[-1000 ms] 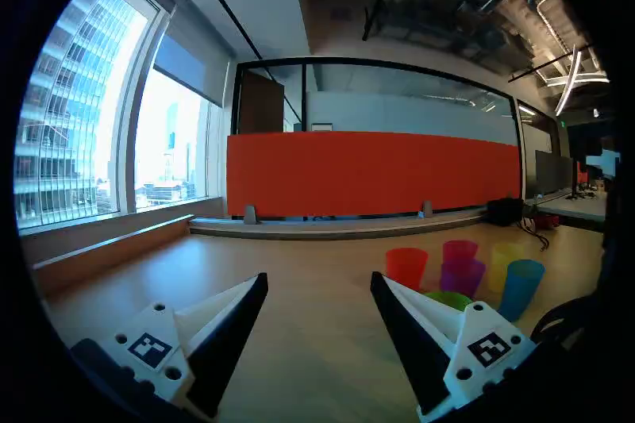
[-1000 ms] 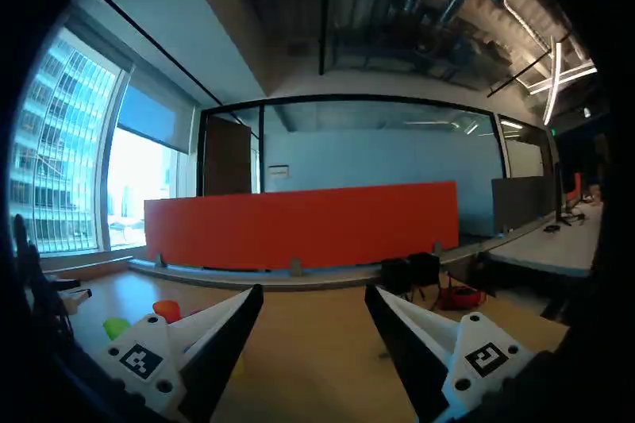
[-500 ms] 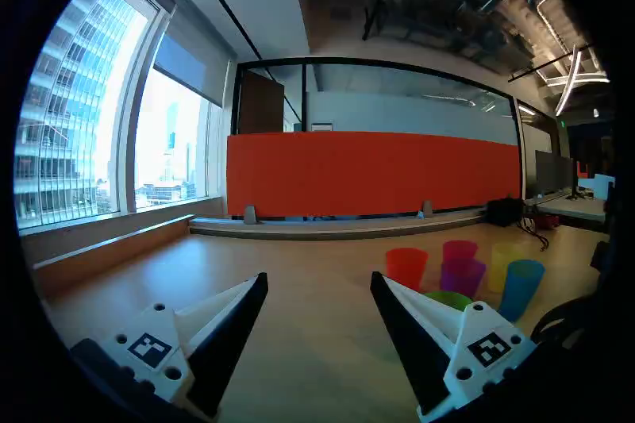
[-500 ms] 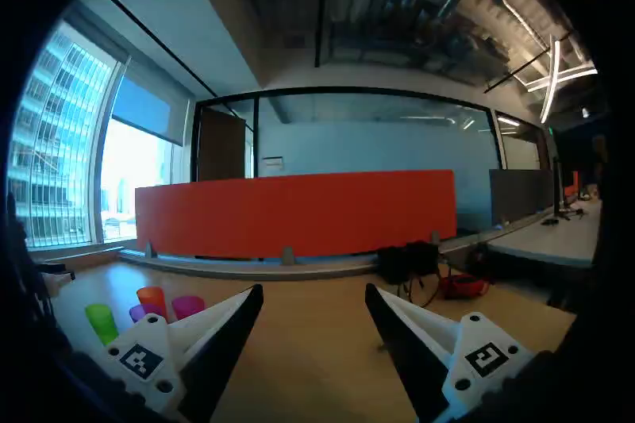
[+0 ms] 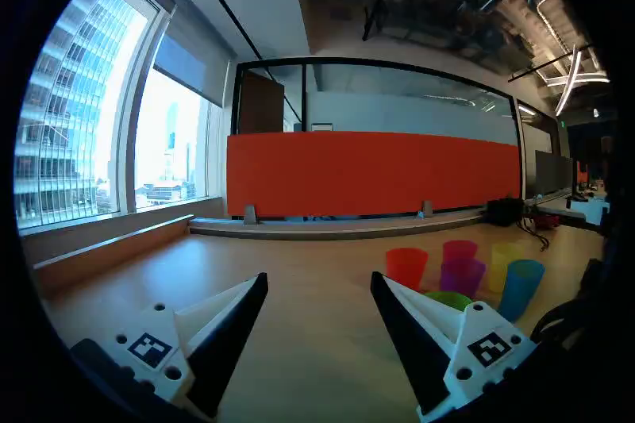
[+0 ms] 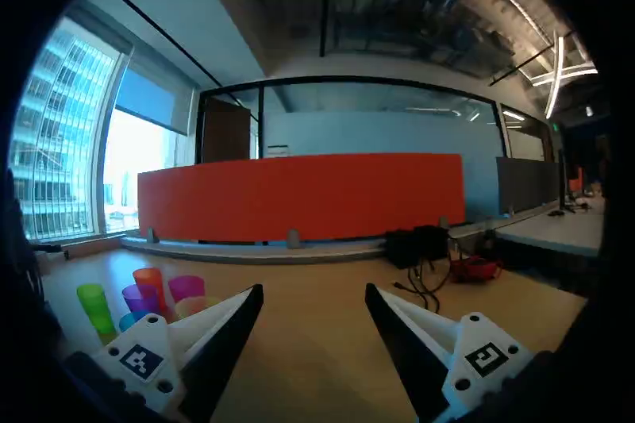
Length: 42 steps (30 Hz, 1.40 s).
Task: Pour water
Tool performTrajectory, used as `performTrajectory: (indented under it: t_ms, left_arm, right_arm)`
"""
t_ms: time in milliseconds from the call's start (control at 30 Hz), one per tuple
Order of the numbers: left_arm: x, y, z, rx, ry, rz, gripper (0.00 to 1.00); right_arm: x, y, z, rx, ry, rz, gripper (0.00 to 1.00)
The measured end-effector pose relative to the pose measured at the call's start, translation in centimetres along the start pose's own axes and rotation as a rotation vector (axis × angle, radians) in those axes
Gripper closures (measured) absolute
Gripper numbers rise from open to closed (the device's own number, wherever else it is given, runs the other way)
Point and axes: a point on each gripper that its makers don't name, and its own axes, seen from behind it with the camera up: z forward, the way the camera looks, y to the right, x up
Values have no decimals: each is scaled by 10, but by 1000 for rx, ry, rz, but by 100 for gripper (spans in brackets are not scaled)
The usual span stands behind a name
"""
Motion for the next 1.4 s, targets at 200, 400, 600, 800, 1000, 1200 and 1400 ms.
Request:
performTrajectory:
  t_ms: [200, 400, 600, 800, 1000, 1200, 1400]
  left_arm:
    - [0, 0, -1, 0, 0, 0, 4]
    - [0, 0, -1, 0, 0, 0, 4]
    - [0, 0, -1, 0, 0, 0, 4]
    - [0, 0, -1, 0, 0, 0, 4]
    - [0, 0, -1, 0, 0, 0, 4]
    - [0, 0, -1, 0, 0, 0, 4]
    - [0, 0, 0, 0, 0, 0, 4]
  right_arm:
    - [-9, 5, 2, -5, -2, -27, 1]
    - [-14, 11, 3, -19, -13, -16, 1]
    - [-18, 14, 3, -28, -37, -34, 1]
    - [-18, 12, 3, -26, -36, -39, 1]
    - [-18, 12, 4, -25, -37, -39, 1]
    - [-18, 12, 4, -26, -39, -38, 1]
    - [-18, 12, 5, -26, -39, -38, 1]
